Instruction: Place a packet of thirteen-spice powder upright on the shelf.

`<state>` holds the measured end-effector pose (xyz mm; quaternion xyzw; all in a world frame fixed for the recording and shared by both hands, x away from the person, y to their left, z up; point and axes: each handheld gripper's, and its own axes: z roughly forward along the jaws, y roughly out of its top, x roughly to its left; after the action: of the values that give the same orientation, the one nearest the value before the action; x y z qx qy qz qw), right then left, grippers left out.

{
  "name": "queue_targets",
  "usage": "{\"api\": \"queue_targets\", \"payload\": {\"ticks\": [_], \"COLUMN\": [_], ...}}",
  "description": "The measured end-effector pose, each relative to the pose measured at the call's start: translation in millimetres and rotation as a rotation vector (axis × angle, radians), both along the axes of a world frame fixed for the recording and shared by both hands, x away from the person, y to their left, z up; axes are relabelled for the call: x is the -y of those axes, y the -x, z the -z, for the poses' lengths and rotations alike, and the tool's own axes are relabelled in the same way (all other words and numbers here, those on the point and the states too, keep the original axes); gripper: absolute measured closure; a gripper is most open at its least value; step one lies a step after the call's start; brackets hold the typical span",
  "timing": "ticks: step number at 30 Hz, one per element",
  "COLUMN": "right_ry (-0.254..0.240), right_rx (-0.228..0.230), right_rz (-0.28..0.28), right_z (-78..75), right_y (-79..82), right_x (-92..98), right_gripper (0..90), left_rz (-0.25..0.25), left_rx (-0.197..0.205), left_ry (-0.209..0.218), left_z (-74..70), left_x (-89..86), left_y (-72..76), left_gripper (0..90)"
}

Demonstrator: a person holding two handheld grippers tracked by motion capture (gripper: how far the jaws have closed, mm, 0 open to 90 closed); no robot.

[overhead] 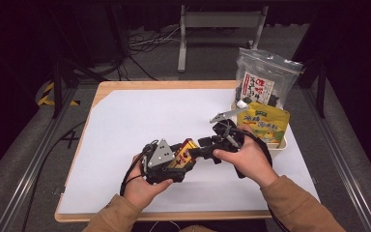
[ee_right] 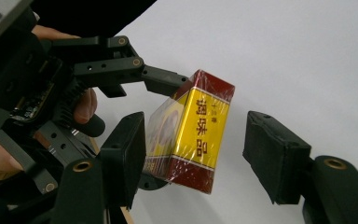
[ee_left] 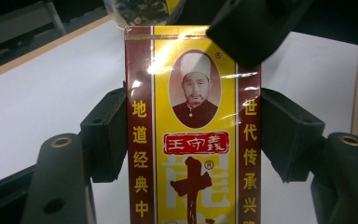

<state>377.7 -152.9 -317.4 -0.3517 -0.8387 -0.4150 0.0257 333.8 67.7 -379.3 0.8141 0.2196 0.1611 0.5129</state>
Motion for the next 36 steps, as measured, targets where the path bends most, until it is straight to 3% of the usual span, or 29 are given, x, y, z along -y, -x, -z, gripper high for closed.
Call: {"api": "queue_targets", "payload": {"ticks": [4, 8, 12, 19, 25, 31, 36], "right_ry": [0.003, 0.016, 0.024, -0.009, -0.029, -0.024, -0.008], "right_rx": [-0.021, -0.031, -0.040, -0.073, -0.084, -0.056, -0.023], "right_rz": [-0.007, -0.020, -0.024, -0.007, -0.016, -0.012, 0.008], "right_z": [5.4, 7.5, 7.2, 6.0, 2.3, -6.6, -17.1], "right_y": [-1.0, -1.9, -3.0, -3.3, -1.9, -0.5, 0.0], "right_x": [-2.6, -3.4, -3.1, -0.7, 1.2, 9.8, 27.1], "right_gripper": [44.8, 56.0, 58.2, 63.8, 67.8, 68.1, 68.2], "left_rz": [-0.005, -0.007, -0.007, -0.003, 0.002, 0.030, 0.020], "left_rx": [-0.008, -0.013, -0.004, 0.004, 0.008, -0.017, -0.025], "left_ry": [-0.003, -0.009, -0.020, -0.033, -0.018, -0.009, -0.008], "left_z": [0.9, 2.4, 3.5, 3.0, 2.0, -1.8, -3.2], "left_x": [-1.3, -0.7, 0.6, 2.9, 3.7, 0.4, -5.9], "left_y": [-1.4, -2.3, -2.3, -1.9, -1.8, -1.0, -2.3], "left_gripper": [32.1, 32.1, 32.1, 31.1, 28.3, 25.8, 25.6]}}
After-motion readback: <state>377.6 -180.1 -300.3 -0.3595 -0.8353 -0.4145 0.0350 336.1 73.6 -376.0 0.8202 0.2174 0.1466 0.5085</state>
